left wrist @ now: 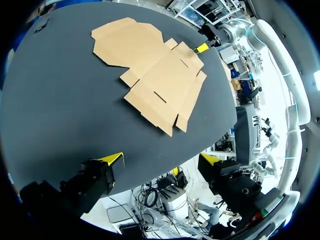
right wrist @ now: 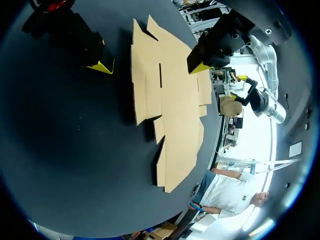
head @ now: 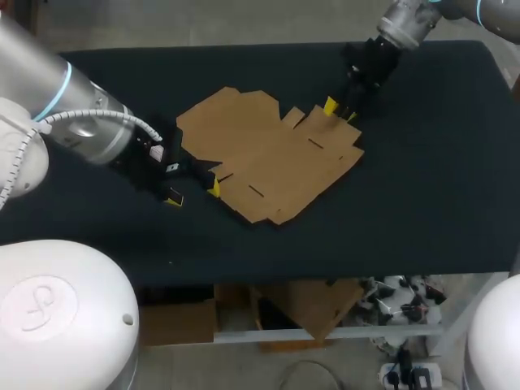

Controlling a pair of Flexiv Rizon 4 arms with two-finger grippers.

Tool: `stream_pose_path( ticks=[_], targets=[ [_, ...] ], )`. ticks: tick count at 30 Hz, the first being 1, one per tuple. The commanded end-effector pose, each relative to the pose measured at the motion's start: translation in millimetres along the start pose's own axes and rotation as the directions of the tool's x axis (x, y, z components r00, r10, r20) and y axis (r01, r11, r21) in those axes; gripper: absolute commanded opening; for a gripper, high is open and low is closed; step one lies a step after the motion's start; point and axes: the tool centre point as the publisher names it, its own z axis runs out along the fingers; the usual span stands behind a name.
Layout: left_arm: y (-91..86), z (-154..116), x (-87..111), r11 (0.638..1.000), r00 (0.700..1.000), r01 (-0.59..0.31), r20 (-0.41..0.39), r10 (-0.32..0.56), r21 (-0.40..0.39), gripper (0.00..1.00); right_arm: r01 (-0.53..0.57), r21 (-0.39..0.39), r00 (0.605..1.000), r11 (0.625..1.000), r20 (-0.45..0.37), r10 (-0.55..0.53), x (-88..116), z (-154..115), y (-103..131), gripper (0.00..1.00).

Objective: Assemble the packaging by folding the flat box into shape, placing the metal phone stand inside, and closing the box properly

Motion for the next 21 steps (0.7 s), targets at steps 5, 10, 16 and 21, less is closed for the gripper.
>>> stream_pose_path(
  ticks=[5,10,16,21],
  targets=[
    [-1.0,1.4,0.1,1.0,1.0,0.002,0.002,-0.002,-0.003,1.0,0.0,0.045,1.0,0.999,-0.021,0.001,-5.3,5.2,6.4,1.0],
    [-1.4,1.8,0.8,1.0,1.0,0.001,0.003,-0.001,-0.004,1.0,0.007,0.057,1.0,0.998,-0.025,-0.006,-3.0,8.7,7.8,0.43],
    [-0.7,2.0,1.4,1.0,1.0,-0.001,0.002,0.001,-0.005,1.0,0.006,0.072,1.0,0.997,-0.022,-0.004,-1.6,13.2,8.3,0.0],
    [2.0,1.1,1.2,1.0,1.0,-0.001,0.001,0.001,-0.001,1.0,0.003,0.075,1.0,0.997,-0.019,-0.002,-0.9,15.9,8.1,0.0]
  ],
)
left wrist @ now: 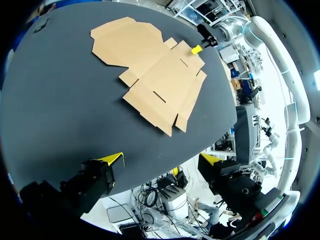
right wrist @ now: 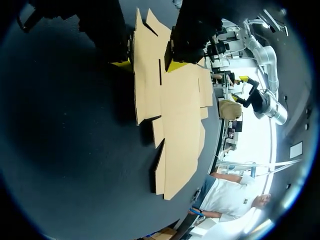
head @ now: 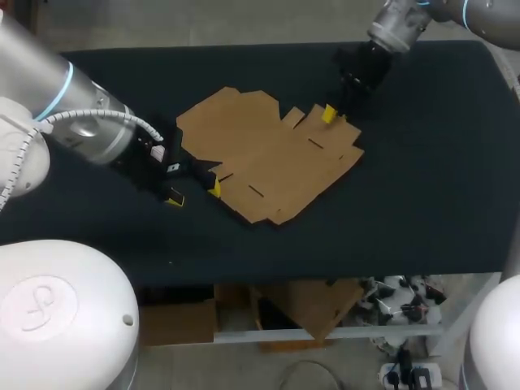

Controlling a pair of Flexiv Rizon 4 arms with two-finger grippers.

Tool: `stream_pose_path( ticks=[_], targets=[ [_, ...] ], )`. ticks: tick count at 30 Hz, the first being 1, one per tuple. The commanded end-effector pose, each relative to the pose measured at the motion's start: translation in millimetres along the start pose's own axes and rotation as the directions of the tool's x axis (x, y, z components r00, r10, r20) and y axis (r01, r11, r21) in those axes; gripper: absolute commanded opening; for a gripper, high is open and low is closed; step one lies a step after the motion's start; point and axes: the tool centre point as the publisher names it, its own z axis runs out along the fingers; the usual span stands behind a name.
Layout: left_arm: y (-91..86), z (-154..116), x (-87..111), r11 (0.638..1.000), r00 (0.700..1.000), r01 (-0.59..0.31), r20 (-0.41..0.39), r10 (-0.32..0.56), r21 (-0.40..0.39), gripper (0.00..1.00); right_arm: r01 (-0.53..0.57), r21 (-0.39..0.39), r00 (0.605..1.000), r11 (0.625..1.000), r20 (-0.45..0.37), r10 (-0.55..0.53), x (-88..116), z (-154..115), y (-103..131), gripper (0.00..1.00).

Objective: Assemble the packaging by folding the flat box into shape, placing the metal phone stand inside, and closing the box properly

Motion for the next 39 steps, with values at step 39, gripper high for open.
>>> stream_pose_path(
  ticks=[39],
  targets=[
    [10.3,-3.9,0.5,0.999,0.999,-0.034,-0.011,0.034,0.007,1.0,-0.031,-0.318,0.999,0.947,-0.02,0.026,9.2,-12.0,-34.8,0.0]
  ],
)
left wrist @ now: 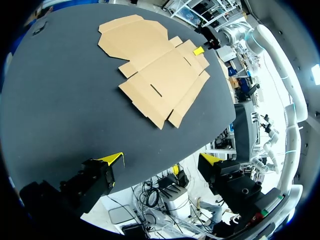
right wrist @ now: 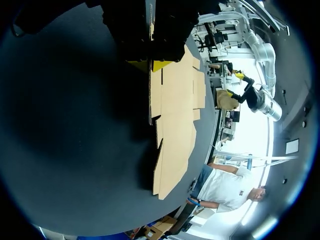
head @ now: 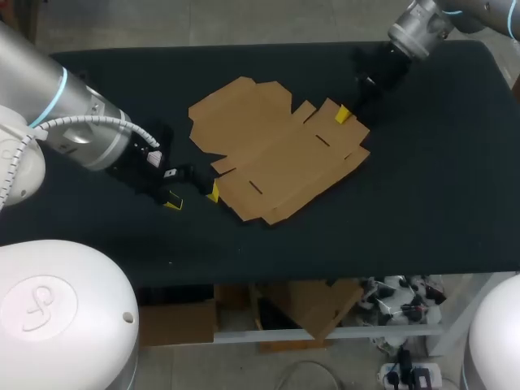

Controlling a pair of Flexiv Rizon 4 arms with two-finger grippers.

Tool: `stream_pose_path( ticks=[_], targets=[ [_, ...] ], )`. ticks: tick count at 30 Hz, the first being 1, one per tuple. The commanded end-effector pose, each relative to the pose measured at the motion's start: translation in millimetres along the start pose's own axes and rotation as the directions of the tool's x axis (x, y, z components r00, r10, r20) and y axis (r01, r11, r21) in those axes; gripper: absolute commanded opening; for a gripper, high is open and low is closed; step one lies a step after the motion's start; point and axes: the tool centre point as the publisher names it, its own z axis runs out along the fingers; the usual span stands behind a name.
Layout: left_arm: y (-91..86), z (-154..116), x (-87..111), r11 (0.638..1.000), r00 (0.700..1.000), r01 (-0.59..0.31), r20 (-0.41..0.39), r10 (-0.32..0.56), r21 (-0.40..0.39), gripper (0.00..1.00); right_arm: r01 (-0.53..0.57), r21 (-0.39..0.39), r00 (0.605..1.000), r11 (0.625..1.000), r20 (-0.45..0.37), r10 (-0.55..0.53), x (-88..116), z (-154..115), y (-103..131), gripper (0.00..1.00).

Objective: Assemble the packaging by folding the flat box into shape, placing the metal phone stand inside, and closing the box properly

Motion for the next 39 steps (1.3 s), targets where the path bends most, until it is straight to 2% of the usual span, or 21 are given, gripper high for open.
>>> stream_pose_path(
  ticks=[1,15,39],
  targets=[
    [0.7,-0.6,-0.4,1.0,1.0,-0.004,-0.002,0.004,-0.001,1.0,-0.002,-0.209,1.0,0.978,0.0,0.002,2.8,1.8,-11.3,0.0],
    [-1.4,1.4,-2.0,1.0,1.0,-0.017,-0.008,0.017,-0.011,1.0,-0.03,-0.306,0.999,0.952,-0.038,0.02,2.4,1.3,-18.4,0.0],
    [0.8,3.4,-7.6,0.999,0.999,-0.032,-0.027,0.031,-0.022,1.0,-0.181,-0.311,0.979,0.933,-0.146,0.141,14.6,11.3,-41.4,0.0]
  ],
)
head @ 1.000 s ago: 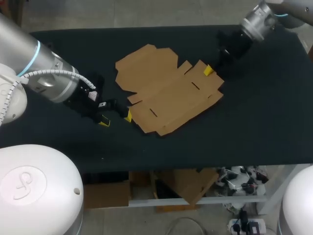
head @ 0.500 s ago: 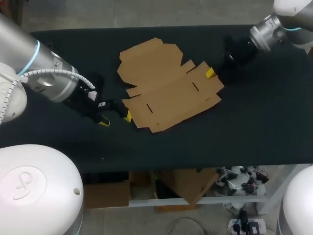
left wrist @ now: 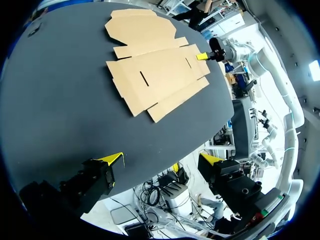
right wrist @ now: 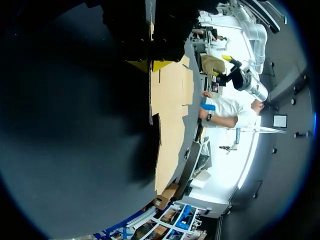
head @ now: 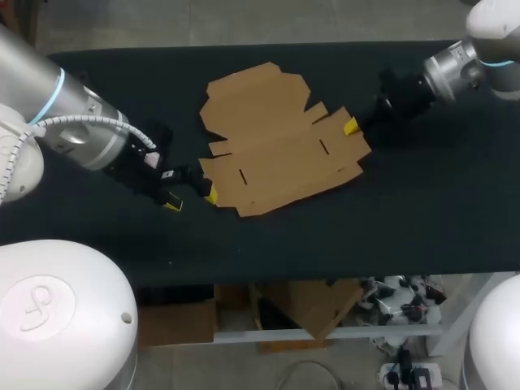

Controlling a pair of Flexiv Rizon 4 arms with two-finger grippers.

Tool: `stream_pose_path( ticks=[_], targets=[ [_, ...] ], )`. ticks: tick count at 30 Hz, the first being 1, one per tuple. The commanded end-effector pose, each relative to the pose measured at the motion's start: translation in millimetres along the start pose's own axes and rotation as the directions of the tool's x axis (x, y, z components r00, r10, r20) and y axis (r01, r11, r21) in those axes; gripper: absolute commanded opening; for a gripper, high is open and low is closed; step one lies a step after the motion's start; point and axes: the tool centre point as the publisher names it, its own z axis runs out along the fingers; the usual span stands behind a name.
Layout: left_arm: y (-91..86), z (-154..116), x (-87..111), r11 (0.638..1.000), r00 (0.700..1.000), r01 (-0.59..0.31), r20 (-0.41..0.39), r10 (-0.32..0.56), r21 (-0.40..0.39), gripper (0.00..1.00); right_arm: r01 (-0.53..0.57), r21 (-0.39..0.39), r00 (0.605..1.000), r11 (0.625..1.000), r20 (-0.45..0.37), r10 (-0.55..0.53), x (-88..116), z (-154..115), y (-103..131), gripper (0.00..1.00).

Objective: Assemble the packaging by folding the flat box into shape, placing the metal phone stand inside, and closing the box properly

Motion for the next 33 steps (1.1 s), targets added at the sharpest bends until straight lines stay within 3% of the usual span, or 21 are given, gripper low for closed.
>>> stream_pose_path(
  ticks=[1,9,10,12,13,14,19,33],
  targets=[
    [0.6,0.2,-1.4,1.0,1.0,-0.004,-0.004,0.004,-0.001,1.0,-0.021,-0.025,1.0,0.999,0.002,0.022,2.2,1.1,-9.9,0.0],
    [2.6,0.9,-2.4,1.0,1.0,-0.014,-0.011,0.014,-0.006,1.0,-0.065,-0.037,0.998,0.997,-0.004,0.065,5.0,6.3,-22.4,0.0],
    [2.6,0.9,-2.4,1.0,1.0,-0.016,-0.011,0.016,-0.006,1.0,-0.072,-0.035,0.997,0.997,-0.004,0.072,5.0,6.9,-23.6,0.05],
    [2.8,0.9,-2.4,1.0,1.0,-0.018,-0.012,0.018,-0.007,1.0,-0.083,-0.03,0.997,0.996,-0.008,0.083,4.6,8.0,-26.0,0.54],
    [3.0,1.0,-2.4,1.0,1.0,-0.019,-0.012,0.019,-0.007,1.0,-0.088,-0.028,0.996,0.996,-0.009,0.088,4.4,8.7,-27.5,0.89],
    [3.0,1.0,-2.4,1.0,1.0,-0.02,-0.013,0.02,-0.008,1.0,-0.093,-0.027,0.996,0.995,-0.01,0.093,4.3,9.0,-28.8,1.0],
    [3.1,1.3,-2.4,1.0,1.0,-0.023,-0.015,0.023,-0.009,1.0,-0.097,-0.009,0.995,0.995,-0.003,0.097,7.2,2.2,-33.5,1.0],
    [0.2,3.2,1.1,1.0,1.0,-0.027,-0.014,0.027,-0.012,1.0,-0.089,0.176,0.995,0.98,0.059,0.08,7.0,-16.8,-22.6,1.0]
  ],
)
